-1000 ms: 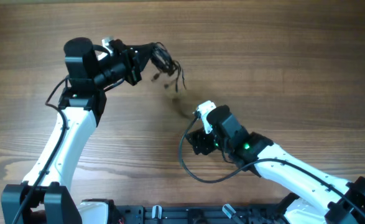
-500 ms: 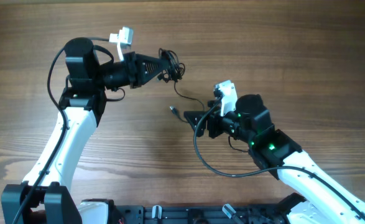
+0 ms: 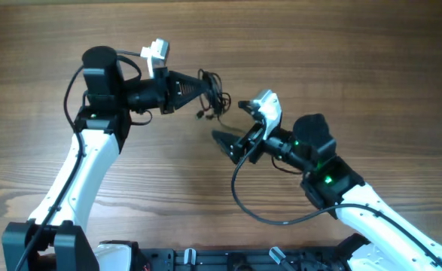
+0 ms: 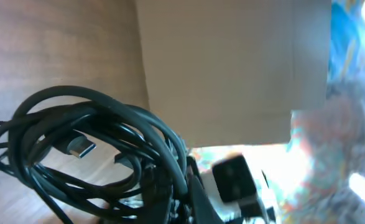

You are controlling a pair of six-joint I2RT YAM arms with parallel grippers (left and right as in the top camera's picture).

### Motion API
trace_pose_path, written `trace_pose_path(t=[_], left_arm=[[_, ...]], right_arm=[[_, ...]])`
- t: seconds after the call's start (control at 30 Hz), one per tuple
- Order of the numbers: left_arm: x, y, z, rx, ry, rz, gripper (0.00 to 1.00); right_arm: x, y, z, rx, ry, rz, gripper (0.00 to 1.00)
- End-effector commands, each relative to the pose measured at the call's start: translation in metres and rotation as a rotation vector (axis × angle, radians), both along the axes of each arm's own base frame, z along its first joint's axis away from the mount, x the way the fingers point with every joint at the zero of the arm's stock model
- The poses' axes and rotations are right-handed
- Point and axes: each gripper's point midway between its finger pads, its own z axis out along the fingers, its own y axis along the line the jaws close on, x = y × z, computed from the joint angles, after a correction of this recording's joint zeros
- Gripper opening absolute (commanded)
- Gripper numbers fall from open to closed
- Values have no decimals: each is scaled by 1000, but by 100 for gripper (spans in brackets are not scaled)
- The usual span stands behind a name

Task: Untangle cables

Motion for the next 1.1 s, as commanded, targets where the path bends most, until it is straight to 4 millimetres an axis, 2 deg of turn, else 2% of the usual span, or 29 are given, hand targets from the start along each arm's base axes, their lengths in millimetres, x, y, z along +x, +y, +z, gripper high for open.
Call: trace_pose_path(t=[0.0, 0.1, 0.23, 0.27, 0.37, 0.47, 0.53, 0.63, 0.73, 0.8, 0.9, 1.0, 1.07], left_arm=[[6, -17, -1, 4, 130, 62, 4], [7, -27, -4, 16, 148, 79, 4], [3, -38, -5, 9, 218, 79, 4], [3, -38, -5, 10, 217, 81, 4], [3, -38, -5, 10, 216, 82, 4], [3, -38, -5, 10, 217, 81, 4], [3, -38, -5, 10, 217, 81, 4], [5, -36, -5, 10, 214, 88, 7], [12, -25, -5, 8, 210, 119, 30], [20, -10, -5, 31, 99, 140, 46], [20, 10, -3, 71, -127, 101, 66], [20, 21, -13, 100, -120, 114, 67], [17, 22, -22, 129, -147, 98, 61]], right_arm=[[11, 4, 0, -65, -98, -80, 100], [12, 12, -7, -68, -93, -85, 100], [30, 0, -21, -82, -46, -215, 100], [32, -2, -21, -69, -33, -238, 97], [40, -9, -10, -1, -22, -310, 56], [42, -9, -6, 24, -21, -322, 20], [41, -10, -8, 21, -13, -322, 4], [42, -11, -10, 56, 36, -337, 4], [47, -18, -13, 136, 132, -383, 4], [51, -26, -18, 226, 251, -422, 4], [52, -27, -13, 375, 407, -363, 4], [50, -29, -5, 468, 512, -273, 4], [47, -29, 3, 528, 576, -210, 4]])
